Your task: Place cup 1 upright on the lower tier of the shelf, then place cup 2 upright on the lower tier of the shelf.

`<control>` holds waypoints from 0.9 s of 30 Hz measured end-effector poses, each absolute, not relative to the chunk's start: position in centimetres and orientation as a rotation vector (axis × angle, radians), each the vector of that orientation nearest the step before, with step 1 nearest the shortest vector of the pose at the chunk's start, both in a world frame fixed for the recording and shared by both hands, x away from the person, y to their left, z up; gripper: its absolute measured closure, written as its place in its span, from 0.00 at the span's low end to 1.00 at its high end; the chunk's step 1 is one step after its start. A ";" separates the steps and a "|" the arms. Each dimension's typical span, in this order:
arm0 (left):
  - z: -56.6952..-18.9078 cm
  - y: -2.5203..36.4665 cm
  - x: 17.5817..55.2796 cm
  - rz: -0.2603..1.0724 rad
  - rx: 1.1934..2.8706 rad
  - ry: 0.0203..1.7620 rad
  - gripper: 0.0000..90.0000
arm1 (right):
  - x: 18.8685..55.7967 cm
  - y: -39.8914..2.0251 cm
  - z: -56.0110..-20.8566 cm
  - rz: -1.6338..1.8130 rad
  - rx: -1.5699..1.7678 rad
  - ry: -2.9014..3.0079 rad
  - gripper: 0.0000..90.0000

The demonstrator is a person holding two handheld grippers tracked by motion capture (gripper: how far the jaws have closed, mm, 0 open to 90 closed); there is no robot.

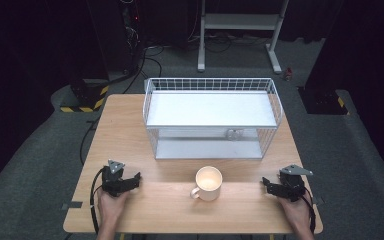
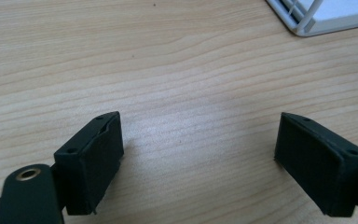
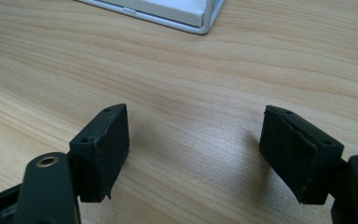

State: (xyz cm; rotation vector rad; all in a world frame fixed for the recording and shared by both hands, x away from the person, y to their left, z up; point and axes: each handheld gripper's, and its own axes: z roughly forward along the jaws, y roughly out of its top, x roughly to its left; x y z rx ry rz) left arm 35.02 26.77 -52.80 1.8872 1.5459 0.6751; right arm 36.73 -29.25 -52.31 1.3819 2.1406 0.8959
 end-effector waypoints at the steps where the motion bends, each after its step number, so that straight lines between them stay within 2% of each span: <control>1: -52.6 26.6 34.9 0.682 1.892 1.564 0.17 | 36.7 -29.2 -52.3 0.895 1.381 2.140 0.27; 14: -51.6 25.5 33.6 0.599 1.850 1.479 0.16 | 36.7 -29.2 -52.3 0.894 1.384 2.137 0.27; 27: -51.2 23.0 33.4 0.522 1.906 1.374 0.15 | 36.7 -29.2 -52.3 0.895 1.388 2.135 0.27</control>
